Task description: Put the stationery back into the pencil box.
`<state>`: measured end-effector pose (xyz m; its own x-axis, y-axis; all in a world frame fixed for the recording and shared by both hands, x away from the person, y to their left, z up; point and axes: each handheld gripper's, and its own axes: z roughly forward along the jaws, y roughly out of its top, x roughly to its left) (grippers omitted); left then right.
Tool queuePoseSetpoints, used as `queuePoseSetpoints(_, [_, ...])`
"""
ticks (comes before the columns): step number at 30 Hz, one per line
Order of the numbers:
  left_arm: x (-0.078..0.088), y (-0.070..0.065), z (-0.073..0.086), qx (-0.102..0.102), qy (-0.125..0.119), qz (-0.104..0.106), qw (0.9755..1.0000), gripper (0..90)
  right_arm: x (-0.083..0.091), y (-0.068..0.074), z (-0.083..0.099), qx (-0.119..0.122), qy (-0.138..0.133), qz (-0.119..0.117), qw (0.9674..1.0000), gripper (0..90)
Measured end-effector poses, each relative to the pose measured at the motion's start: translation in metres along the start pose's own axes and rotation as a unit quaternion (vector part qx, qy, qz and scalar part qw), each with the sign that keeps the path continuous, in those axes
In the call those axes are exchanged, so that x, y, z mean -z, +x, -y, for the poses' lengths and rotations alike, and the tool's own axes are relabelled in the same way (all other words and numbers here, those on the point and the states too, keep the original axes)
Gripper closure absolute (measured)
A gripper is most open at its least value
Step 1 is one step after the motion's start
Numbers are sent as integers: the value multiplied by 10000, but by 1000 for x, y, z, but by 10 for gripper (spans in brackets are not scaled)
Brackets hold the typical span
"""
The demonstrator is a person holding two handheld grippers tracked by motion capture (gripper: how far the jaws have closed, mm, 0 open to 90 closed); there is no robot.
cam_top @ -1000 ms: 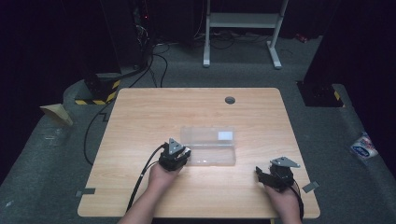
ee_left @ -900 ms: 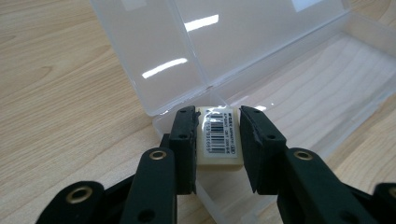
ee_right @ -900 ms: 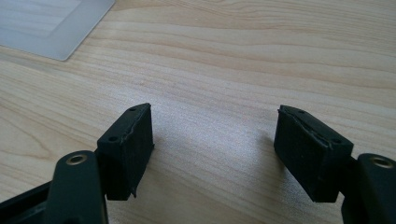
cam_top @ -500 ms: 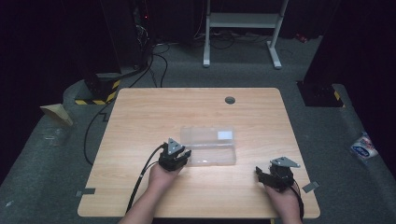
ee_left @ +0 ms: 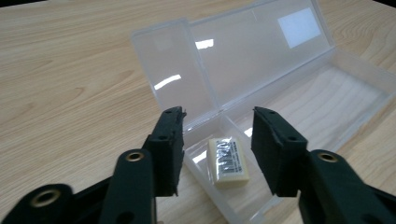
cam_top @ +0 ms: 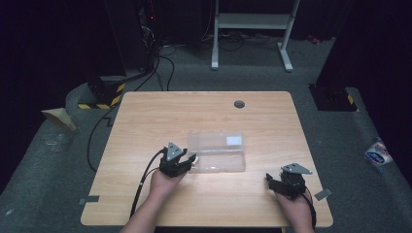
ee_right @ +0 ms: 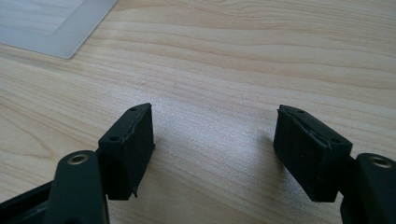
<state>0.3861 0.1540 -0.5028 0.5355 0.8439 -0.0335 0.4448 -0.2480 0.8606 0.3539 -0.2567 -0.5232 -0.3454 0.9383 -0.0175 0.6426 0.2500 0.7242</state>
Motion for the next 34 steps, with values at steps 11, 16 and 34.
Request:
queuePoseSetpoints(11, [27,32,31,-128,502,-131,9986,408,0,0,0,7,4,-21,10000,280])
queuePoseSetpoints(16, [56,50,59,-160,926,-384,9948,351,0,0,0,32,2,-47,10000,280])
queuePoseSetpoints(34, [81,65,76,65,1020,-433,9938,160,-1,0,-1,40,9,-80,10000,280])
